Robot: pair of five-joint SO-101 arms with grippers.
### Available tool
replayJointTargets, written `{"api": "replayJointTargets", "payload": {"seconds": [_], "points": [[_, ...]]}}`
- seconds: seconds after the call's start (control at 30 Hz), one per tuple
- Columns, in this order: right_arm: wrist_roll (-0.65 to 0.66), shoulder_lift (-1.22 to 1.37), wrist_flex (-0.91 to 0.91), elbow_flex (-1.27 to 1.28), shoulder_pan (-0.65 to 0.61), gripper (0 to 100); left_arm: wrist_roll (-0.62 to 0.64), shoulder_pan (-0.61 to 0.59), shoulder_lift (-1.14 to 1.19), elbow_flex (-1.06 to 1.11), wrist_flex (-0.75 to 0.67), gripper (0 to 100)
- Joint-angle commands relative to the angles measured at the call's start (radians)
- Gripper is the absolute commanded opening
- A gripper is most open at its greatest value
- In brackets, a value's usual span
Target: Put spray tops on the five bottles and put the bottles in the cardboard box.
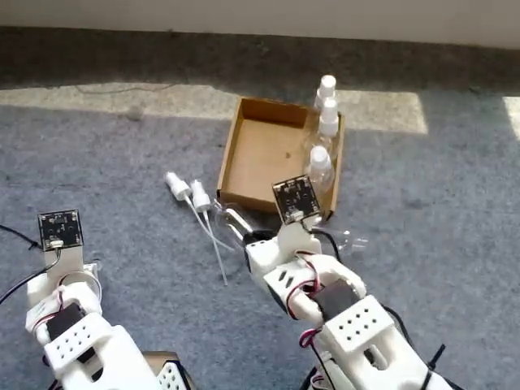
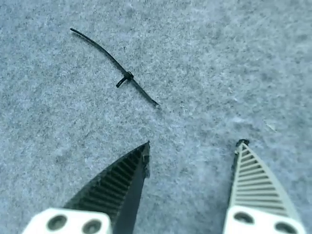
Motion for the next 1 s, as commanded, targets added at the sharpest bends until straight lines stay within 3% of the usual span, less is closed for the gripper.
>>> {"api": "replayJointTargets", "payload": {"seconds": [0.0,0.23,0.43,0.97], "points": [[-0.071,0.151,-0.056,-0.097,-0.010,0.4,-0.002,0.019,-0.005,0.016,0.006,26],[-0.133,0.297,-0.173,-0.171,0.058,0.4,-0.002,0.019,-0.005,0.016,0.006,26],[-0.132,0.363,-0.176,-0.176,0.071,0.4,-0.002,0.019,-0.005,0.016,0.006,26],[-0.129,0.437,-0.170,-0.170,0.260,0.4,-0.002,0.019,-0.005,0.016,0.006,26]]}}
